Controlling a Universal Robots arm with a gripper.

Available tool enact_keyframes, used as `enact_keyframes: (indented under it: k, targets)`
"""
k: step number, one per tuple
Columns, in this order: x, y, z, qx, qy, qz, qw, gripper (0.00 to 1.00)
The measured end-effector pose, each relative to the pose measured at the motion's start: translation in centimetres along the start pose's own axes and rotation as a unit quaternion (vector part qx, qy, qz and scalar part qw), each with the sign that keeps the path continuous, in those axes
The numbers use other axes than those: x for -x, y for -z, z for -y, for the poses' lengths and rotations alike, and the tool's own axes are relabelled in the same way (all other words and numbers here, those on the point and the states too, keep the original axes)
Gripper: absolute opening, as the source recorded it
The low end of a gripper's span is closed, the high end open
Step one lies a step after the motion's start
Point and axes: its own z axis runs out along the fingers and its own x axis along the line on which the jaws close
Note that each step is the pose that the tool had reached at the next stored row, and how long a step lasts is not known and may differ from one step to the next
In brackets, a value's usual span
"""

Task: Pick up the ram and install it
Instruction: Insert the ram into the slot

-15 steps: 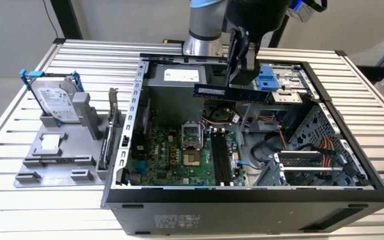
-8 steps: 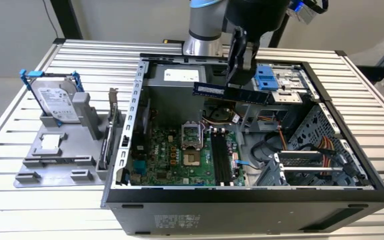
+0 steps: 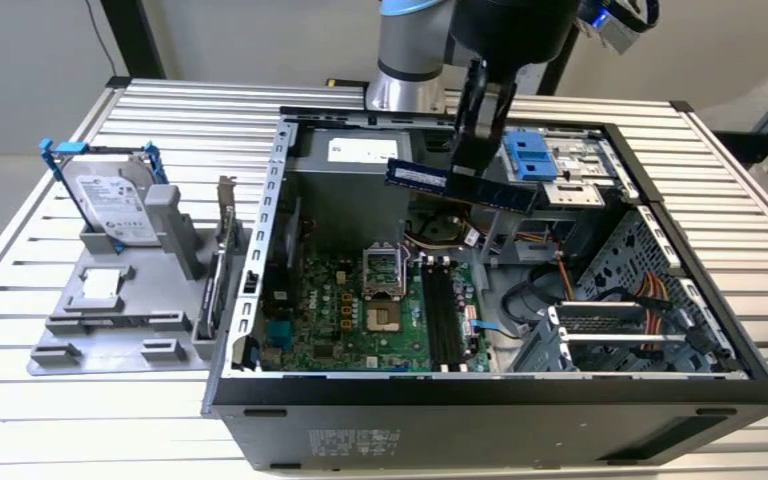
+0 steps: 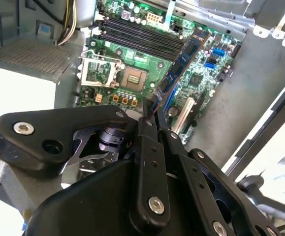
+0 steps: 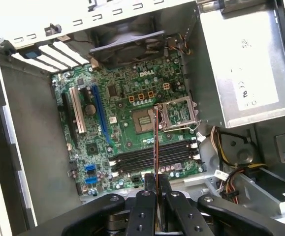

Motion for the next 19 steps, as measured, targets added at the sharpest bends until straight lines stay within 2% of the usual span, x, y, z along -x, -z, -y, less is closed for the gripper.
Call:
enact_keyframes:
  k: [5,10,14,19]
  targets:
    - [0.00,0.00,0.00,0.0024,-0.032,0.0012,0.9995,0.00]
    - [0.00,0.00,0.00,0.0047,-0.063,0.0022,0.9980,0.00]
    - [0.00,0.00,0.00,0.0065,-0.086,0.0031,0.9962,0.00]
    - [0.00,0.00,0.00,0.0087,-0.115,0.0041,0.9933,0.00]
